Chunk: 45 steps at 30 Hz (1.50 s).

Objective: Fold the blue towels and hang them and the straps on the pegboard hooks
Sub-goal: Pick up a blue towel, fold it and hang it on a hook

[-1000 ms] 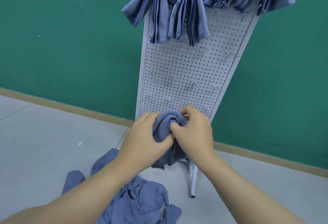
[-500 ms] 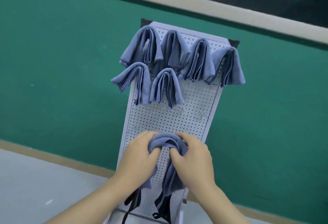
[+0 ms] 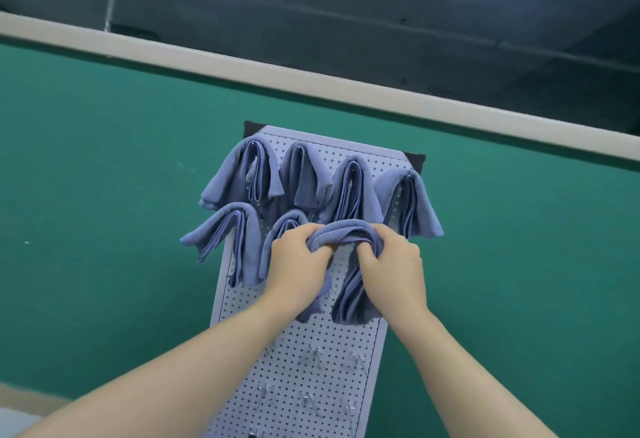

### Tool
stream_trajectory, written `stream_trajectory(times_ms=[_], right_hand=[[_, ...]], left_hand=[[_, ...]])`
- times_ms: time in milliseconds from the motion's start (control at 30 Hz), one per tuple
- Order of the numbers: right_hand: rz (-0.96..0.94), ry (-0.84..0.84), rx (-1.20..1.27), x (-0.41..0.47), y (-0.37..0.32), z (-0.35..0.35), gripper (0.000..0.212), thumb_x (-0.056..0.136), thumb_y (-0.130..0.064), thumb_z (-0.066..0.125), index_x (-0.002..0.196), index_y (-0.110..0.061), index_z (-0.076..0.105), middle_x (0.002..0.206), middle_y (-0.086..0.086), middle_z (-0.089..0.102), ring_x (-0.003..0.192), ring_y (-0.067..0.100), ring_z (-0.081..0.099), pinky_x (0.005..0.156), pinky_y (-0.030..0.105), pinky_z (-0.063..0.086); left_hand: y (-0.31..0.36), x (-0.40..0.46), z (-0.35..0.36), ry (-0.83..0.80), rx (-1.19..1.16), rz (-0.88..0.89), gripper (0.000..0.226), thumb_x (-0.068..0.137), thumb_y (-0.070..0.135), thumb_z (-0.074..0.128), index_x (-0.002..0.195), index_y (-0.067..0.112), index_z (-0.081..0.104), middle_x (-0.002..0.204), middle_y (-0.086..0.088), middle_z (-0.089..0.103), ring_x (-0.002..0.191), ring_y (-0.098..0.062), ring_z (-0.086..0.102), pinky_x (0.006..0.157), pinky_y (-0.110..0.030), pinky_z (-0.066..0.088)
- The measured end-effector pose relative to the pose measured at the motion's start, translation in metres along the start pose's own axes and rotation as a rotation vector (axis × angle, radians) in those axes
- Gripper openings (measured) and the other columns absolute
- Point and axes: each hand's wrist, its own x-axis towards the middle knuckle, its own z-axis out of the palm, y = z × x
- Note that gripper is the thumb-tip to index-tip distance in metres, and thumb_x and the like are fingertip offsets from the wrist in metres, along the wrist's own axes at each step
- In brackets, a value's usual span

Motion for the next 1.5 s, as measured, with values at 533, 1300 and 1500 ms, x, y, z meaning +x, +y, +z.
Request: stream_trajectory(times_ms=[533, 1300, 1500], right_hand=[[-0.003, -0.044, -0.083, 0.072, 0.039, 0.050, 0.016, 0.101, -0.021, 0.050, 0.092, -0.019, 0.063, 0.084, -0.002, 0.065, 0.075, 0.019, 0.058, 0.067, 0.036, 0.049], [0.219, -0.076, 0.023, 0.008, 0.087, 0.103, 0.049, 0.099, -0.019, 0.058, 0.056, -0.018, 0.035, 0.047, -0.008, 0.037, 0.052, 0.013, 0.030, 0.052, 0.034, 0.027], [0.247, -0.122, 0.027, -0.062, 0.080, 0.090, 0.053, 0.105, -0.022, 0.055, 0.056, -0.019, 0.034, 0.044, -0.006, 0.032, 0.048, 0.011, 0.024, 0.050, 0.027, 0.020]], left_hand=[[-0.057, 0.074, 0.053, 0.091, -0.011, -0.058, 0.015, 0.091, -0.003, 0.052, 0.080, -0.001, 0.063, 0.056, 0.001, 0.046, 0.049, -0.008, 0.032, 0.055, -0.027, 0.028], [-0.122, -0.012, 0.069, -0.184, 0.020, -0.230, 0.028, 0.108, 0.025, 0.041, 0.086, 0.027, 0.059, 0.073, 0.003, 0.063, 0.062, -0.007, 0.048, 0.060, -0.027, 0.039], [-0.125, -0.070, 0.029, -0.407, 0.360, -0.198, 0.045, 0.112, 0.021, 0.034, 0.155, 0.009, 0.039, 0.153, -0.001, 0.046, 0.140, -0.016, 0.045, 0.119, -0.029, 0.034]])
